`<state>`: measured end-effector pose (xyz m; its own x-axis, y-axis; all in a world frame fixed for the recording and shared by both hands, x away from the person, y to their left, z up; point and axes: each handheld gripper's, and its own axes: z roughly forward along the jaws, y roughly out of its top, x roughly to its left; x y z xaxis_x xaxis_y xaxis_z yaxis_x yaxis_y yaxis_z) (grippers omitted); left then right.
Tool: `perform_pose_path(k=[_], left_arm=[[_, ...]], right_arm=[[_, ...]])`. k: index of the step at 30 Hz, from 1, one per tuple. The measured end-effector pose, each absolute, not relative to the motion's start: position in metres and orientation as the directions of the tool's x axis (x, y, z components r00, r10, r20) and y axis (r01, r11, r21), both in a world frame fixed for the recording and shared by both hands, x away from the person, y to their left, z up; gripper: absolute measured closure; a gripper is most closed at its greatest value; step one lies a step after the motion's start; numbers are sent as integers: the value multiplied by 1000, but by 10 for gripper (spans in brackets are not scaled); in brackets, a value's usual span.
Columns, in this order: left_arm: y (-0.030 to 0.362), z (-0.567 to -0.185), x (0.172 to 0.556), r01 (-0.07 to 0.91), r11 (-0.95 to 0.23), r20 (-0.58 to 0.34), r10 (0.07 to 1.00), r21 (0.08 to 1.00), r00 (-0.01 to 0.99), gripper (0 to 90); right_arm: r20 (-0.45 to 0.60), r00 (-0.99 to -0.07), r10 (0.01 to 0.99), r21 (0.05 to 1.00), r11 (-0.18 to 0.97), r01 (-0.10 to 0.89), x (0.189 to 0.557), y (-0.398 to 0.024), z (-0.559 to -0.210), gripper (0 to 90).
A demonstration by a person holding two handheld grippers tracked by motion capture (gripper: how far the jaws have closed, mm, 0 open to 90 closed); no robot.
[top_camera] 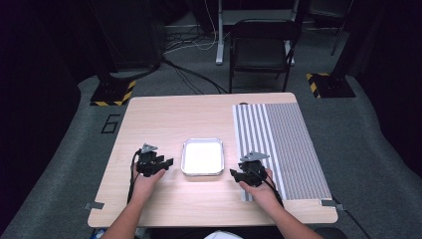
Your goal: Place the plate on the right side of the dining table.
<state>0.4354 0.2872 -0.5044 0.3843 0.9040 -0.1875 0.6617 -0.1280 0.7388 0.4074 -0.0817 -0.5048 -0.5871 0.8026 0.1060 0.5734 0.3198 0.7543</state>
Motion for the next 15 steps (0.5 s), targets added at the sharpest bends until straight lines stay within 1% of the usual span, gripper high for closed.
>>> perform_pose_path(k=[2, 4, 11, 15], left_arm=[[286, -505, 434, 659, -117, -199, 901, 743, 385, 506], [286, -504, 432, 664, -122, -200, 900, 737, 387, 506], [283, -502, 429, 659, -113, -211, 895, 743, 392, 513], [282, -501, 427, 659, -96, -239, 885, 746, 400, 514]], right_arm=[[121, -596, 794, 752, 319, 577, 408, -81, -505, 522], [168, -601, 781, 738, 305, 602, 410, -81, -505, 521], [182, -589, 787, 737, 288, 612, 414, -82, -499, 534], [201, -561, 803, 730, 259, 632, 416, -85, -497, 538]])
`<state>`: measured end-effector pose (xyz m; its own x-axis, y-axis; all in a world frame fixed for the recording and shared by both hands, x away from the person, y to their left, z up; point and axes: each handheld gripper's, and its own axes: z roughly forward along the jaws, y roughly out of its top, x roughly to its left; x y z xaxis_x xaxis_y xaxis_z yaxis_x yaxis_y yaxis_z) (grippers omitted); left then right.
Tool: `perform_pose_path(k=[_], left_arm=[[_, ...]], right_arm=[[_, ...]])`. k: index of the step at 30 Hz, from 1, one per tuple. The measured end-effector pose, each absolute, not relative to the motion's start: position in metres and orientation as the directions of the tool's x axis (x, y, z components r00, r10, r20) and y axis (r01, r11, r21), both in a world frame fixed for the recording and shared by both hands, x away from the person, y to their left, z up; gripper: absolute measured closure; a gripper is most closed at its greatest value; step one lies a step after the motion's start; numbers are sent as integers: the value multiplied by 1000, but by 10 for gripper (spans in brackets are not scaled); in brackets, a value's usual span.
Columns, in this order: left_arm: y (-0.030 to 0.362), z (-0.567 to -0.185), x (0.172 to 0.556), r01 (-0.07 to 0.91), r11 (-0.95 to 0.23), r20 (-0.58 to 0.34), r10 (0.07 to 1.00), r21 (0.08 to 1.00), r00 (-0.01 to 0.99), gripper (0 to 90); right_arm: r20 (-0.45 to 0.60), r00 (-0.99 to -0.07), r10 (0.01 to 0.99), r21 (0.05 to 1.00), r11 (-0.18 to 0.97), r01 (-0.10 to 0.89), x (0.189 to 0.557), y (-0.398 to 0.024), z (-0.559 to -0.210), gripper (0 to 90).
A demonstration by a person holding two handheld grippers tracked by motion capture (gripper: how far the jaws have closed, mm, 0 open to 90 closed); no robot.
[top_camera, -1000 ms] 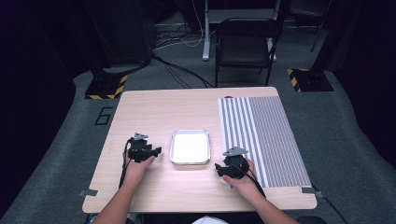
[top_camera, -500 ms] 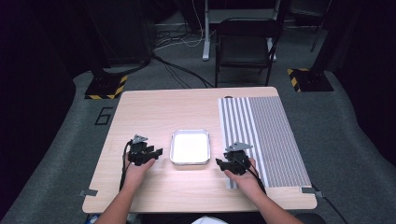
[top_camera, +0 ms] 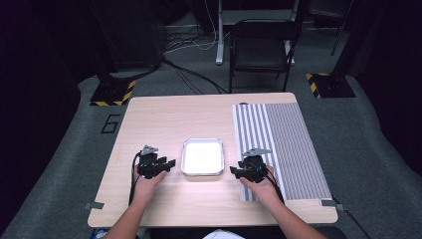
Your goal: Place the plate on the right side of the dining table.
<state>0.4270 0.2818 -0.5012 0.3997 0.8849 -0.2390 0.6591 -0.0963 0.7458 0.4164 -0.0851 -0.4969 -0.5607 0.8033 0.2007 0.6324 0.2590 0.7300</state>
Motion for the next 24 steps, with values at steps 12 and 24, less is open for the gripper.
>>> perform_pose_path(k=[12, 24], left_arm=[[282, -502, 424, 659, -78, -270, 871, 748, 409, 544], [280, -501, 423, 657, -67, -282, 867, 751, 411, 537]], right_arm=[[220, -542, 811, 703, 253, 664, 425, -81, -499, 556], [296, -529, 795, 697, 198, 689, 429, -78, -495, 551]])
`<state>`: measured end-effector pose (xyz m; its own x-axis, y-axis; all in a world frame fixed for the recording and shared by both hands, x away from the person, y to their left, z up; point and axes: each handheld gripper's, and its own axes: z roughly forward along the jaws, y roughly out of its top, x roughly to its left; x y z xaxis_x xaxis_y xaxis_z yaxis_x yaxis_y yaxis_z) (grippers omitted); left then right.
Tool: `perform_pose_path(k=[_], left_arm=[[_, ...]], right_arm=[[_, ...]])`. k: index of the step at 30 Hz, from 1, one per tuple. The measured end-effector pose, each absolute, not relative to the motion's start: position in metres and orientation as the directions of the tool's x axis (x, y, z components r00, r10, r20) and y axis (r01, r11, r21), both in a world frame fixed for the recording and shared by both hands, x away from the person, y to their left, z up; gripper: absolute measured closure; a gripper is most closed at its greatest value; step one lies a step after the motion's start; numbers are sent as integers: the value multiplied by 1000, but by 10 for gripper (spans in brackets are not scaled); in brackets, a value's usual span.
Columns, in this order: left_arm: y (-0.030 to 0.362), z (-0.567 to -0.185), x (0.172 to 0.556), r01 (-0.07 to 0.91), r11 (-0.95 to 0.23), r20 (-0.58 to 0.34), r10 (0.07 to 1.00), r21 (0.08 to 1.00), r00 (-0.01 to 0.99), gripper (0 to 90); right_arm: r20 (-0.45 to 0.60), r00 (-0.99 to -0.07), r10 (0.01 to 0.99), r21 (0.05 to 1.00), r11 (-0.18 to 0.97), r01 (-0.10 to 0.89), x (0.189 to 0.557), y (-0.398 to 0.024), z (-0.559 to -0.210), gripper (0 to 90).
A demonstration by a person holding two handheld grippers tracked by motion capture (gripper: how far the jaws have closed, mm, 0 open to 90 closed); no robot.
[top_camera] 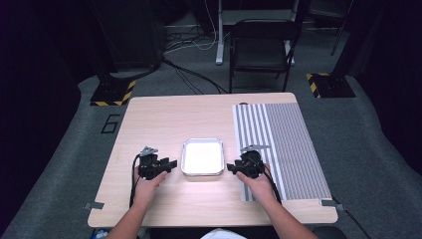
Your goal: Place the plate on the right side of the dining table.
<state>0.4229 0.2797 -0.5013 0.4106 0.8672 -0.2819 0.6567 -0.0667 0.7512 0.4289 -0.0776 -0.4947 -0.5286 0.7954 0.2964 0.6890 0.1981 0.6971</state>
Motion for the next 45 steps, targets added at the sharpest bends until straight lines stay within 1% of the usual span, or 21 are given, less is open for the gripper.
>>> perform_pose_path(k=[3, 13, 16, 21, 24, 30, 38, 39, 42, 43, 45], left_arm=[[280, -501, 423, 661, -57, -295, 864, 748, 409, 536], [278, -500, 424, 660, -40, -317, 854, 750, 412, 530], [276, -500, 425, 669, -24, -338, 849, 743, 406, 535], [274, -502, 426, 691, 0, -377, 838, 723, 395, 566], [274, -502, 428, 694, -4, -379, 835, 720, 398, 577], [276, -502, 429, 697, 14, -392, 835, 717, 386, 568], [275, -502, 429, 694, 16, -397, 830, 720, 392, 553], [275, -502, 429, 696, 15, -395, 832, 718, 390, 574], [276, -502, 431, 701, 15, -394, 836, 713, 382, 599], [276, -502, 431, 701, 18, -397, 834, 713, 383, 607], [276, -502, 431, 703, 17, -404, 828, 711, 389, 618]], right_arm=[[322, -526, 788, 688, 187, 701, 430, -76, -494, 539], [336, -526, 781, 699, 168, 695, 431, -68, -491, 520], [340, -526, 780, 703, 161, 692, 432, -68, -490, 520], [358, -512, 781, 700, 138, 701, 434, -65, -489, 533], [381, -518, 766, 699, 128, 704, 435, -63, -489, 530], [377, -536, 755, 712, 134, 689, 435, -59, -490, 531], [371, -535, 759, 712, 138, 689, 436, -55, -491, 579], [386, -521, 761, 706, 121, 698, 437, -55, -491, 605], [395, -511, 764, 704, 106, 703, 438, -55, -492, 617], [404, -499, 766, 701, 90, 707, 438, -56, -491, 641], [429, -486, 761, 692, 70, 719, 439, -57, -492, 658]])
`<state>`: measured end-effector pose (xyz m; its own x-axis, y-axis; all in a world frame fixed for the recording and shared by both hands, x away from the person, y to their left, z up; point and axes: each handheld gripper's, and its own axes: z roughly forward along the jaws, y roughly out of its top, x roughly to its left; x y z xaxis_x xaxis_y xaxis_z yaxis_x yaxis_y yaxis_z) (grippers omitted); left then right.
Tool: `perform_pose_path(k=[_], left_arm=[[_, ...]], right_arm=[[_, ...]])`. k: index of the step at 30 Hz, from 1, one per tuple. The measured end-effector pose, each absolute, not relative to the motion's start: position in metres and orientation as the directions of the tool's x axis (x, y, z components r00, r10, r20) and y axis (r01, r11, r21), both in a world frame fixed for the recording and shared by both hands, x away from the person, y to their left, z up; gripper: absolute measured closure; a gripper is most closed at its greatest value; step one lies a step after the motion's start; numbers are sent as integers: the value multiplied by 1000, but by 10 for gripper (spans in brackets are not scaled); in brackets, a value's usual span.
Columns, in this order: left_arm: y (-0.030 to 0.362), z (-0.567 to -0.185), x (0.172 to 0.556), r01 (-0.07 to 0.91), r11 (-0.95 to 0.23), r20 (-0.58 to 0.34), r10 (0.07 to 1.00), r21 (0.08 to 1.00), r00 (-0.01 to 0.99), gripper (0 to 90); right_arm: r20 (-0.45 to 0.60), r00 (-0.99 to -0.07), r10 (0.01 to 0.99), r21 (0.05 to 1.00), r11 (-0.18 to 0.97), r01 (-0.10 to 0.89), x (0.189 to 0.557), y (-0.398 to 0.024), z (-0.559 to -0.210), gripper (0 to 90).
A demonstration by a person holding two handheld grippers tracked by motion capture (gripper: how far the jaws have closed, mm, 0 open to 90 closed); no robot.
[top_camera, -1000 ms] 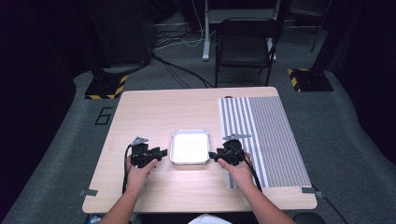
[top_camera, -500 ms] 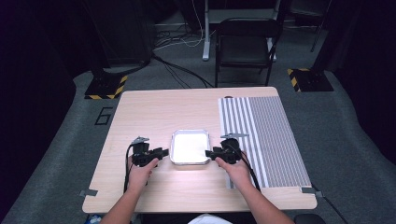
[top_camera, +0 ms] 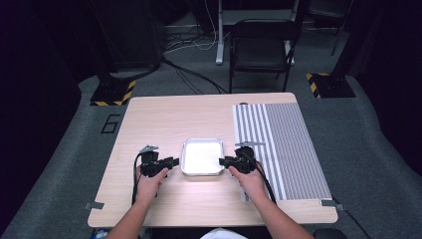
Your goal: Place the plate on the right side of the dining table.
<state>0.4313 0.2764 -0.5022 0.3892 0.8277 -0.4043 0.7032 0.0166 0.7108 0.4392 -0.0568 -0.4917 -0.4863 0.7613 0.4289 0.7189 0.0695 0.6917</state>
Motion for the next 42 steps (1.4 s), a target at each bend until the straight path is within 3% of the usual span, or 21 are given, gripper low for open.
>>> perform_pose_path(k=[14, 42], left_arm=[[274, -502, 435, 735, 37, -485, 773, 677, 408, 709], [270, -509, 438, 774, 58, -560, 724, 631, 402, 722]], right_arm=[[544, -414, 730, 616, -12, 788, 446, -61, -498, 721], [631, -357, 689, 543, -64, 837, 452, -67, -509, 719]])
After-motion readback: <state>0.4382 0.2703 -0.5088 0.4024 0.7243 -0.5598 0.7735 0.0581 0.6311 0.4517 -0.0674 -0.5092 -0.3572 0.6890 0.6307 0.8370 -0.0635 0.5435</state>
